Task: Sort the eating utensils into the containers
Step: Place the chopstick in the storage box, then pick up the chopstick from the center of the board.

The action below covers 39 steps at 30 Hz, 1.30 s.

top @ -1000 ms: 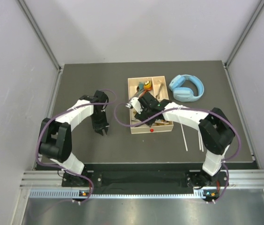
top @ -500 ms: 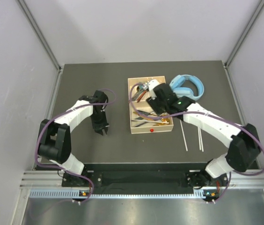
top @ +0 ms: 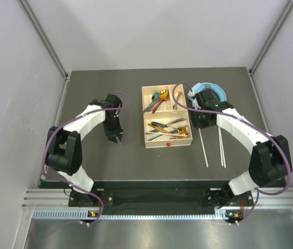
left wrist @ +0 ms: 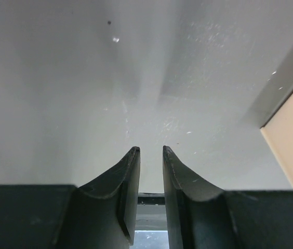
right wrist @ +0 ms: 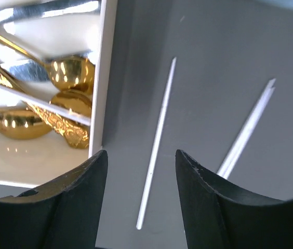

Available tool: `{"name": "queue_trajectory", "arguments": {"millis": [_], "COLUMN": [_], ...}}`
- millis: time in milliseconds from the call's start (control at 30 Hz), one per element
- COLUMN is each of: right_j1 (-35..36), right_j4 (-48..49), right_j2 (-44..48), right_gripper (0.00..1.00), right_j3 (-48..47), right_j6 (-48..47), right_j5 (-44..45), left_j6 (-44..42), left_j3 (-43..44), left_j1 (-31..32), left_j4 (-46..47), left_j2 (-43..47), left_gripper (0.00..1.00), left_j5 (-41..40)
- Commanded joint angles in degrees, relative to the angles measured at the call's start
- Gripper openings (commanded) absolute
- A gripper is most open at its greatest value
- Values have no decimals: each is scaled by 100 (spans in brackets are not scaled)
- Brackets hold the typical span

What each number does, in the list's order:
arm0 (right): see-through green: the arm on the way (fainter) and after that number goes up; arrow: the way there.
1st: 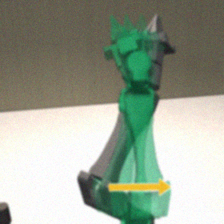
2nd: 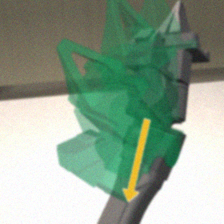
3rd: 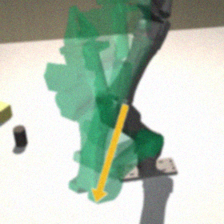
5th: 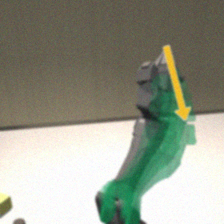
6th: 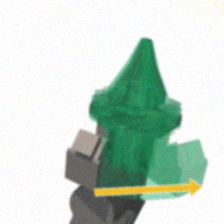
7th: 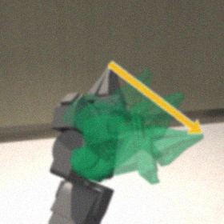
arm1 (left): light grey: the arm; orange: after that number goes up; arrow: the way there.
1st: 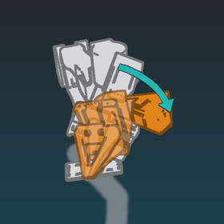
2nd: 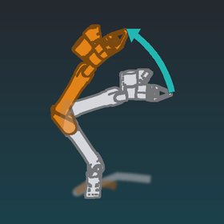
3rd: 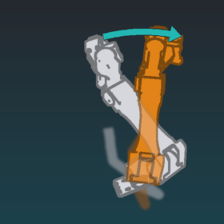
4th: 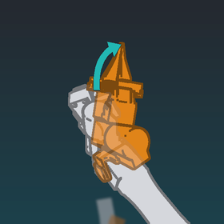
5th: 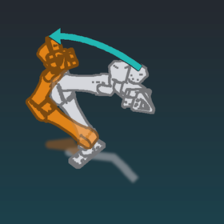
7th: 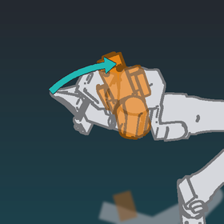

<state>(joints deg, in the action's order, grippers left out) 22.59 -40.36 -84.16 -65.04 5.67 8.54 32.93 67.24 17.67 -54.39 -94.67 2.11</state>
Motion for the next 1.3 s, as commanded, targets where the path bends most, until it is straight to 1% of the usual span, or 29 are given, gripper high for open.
{"name": "queue_trajectory", "arguments": {"millis": [0, 100, 467, 600, 700, 833, 867, 900, 967, 1000, 1033, 1167, 1267], "right_j1": [-132, -202, -527, -624, -685, -712, -712, -712, -721, -721, -721, -721, -721], "right_j4": [45, 168, 538, 652, 696, 644, 617, 556, 529, 494, 459, 318, 248], "right_j2": [-389, -601, -935, -1023, -1111, -1243, -1321, -1366, -1471, -1489, -1550, -1691, -1621], "right_gripper": [55, 55, 54, 52, 50, 45, 42, 32, 22, 7, 0, 0, 0], "right_j3": [227, 377, 799, 905, 931, 887, 853, 843, 808, 791, 756, 650, 571], "right_j6": [303, 285, 241, 233, 206, 197, 197, 189, 189, 189, 180, 154, 162], "right_j5": [-774, -774, -827, -827, -1011, -1064, -1099, -1126, -1161, -1179, -1205, -1205, -1179], "left_j6": [47, 47, 21, 21, 21, 12, 12, 12, 21, 21, 29, 38, 30], "left_j3": [351, 386, 289, 298, 298, 324, 333, 342, 368, 403, 412, 439, 456], "left_j1": [-1, 0, -1, -1, -1, -1, -1, -1, -1, -1, -1, -1, -1], "left_j4": [-10, -36, -10, -10, -28, -45, -45, -45, -45, -45, -54, -37, -54], "left_j2": [-86, -130, -218, -245, -253, -271, -271, -271, -271, -297, -297, -289, -306], "left_gripper": [30, 30, 29, 29, 29, 29, 29, 29, 29, 29, 29, 29, 29], "left_j5": [0, -35, -79, -88, -88, -79, -70, -62, -53, -44, -27, -9, -9]}}
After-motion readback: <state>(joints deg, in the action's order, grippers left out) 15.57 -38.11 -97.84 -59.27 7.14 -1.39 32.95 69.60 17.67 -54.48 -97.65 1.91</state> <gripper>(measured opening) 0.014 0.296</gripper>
